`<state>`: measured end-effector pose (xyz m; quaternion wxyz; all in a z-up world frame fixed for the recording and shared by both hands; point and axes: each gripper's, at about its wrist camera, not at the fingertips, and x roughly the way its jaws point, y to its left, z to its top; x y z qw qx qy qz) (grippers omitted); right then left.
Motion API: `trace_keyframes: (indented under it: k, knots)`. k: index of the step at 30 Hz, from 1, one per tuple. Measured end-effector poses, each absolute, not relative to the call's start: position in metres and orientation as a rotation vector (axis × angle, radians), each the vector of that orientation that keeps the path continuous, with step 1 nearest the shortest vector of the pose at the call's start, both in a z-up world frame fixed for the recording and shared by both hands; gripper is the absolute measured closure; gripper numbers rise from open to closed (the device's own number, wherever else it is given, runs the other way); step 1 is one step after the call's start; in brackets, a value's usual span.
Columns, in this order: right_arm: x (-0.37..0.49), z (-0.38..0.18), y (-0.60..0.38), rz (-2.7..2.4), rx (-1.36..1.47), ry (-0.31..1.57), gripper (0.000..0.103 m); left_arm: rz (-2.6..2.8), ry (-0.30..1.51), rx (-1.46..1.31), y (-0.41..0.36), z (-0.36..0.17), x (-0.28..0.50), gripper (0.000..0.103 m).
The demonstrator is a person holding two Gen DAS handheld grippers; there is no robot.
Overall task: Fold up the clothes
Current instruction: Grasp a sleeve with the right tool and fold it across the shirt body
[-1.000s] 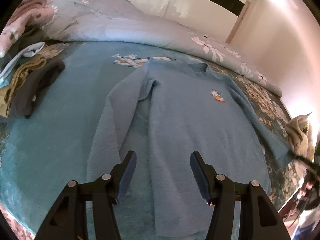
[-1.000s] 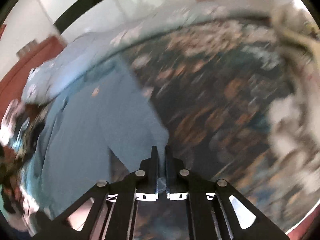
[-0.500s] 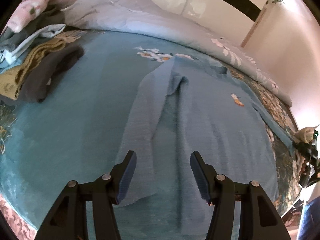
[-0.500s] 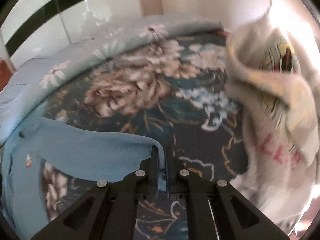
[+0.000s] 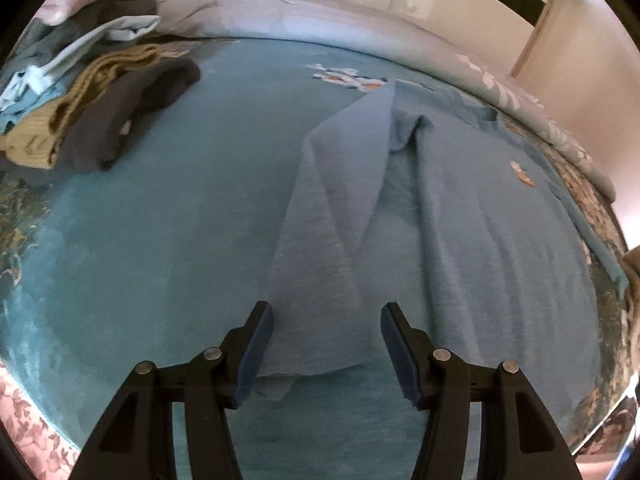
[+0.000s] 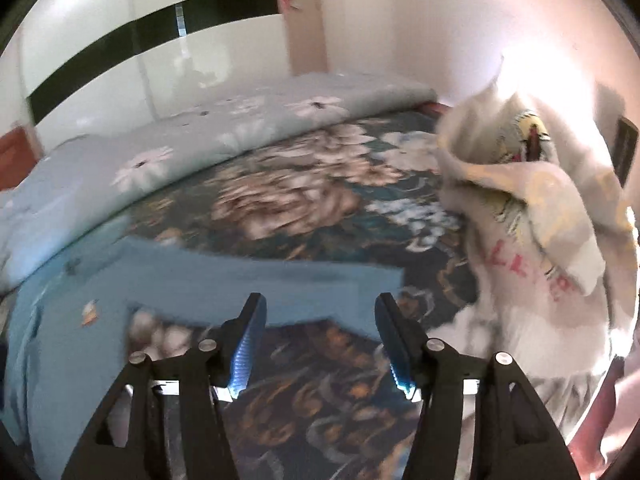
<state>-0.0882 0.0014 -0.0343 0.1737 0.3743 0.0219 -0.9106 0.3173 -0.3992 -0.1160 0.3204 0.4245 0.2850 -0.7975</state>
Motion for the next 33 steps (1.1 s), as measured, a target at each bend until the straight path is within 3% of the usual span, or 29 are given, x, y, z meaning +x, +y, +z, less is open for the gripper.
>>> trace_keyframes:
  k: [15, 24, 33]
  knots:
    - [-0.003, -0.093, -0.107, -2.197, 1.144, 0.126, 0.045, -1.988, 0.648, 0.951, -0.412, -0.100, 0.353, 0.043]
    - [0.014, -0.111, -0.133, -2.135, 1.184, 0.163, 0.045, -2.058, 0.878, 0.930, -0.426, -0.112, 0.364, 0.043]
    - [0.016, -0.112, -0.136, -2.147, 1.182, 0.184, 0.045, -1.917, 0.843, 0.985, -0.437, -0.126, 0.363, 0.043]
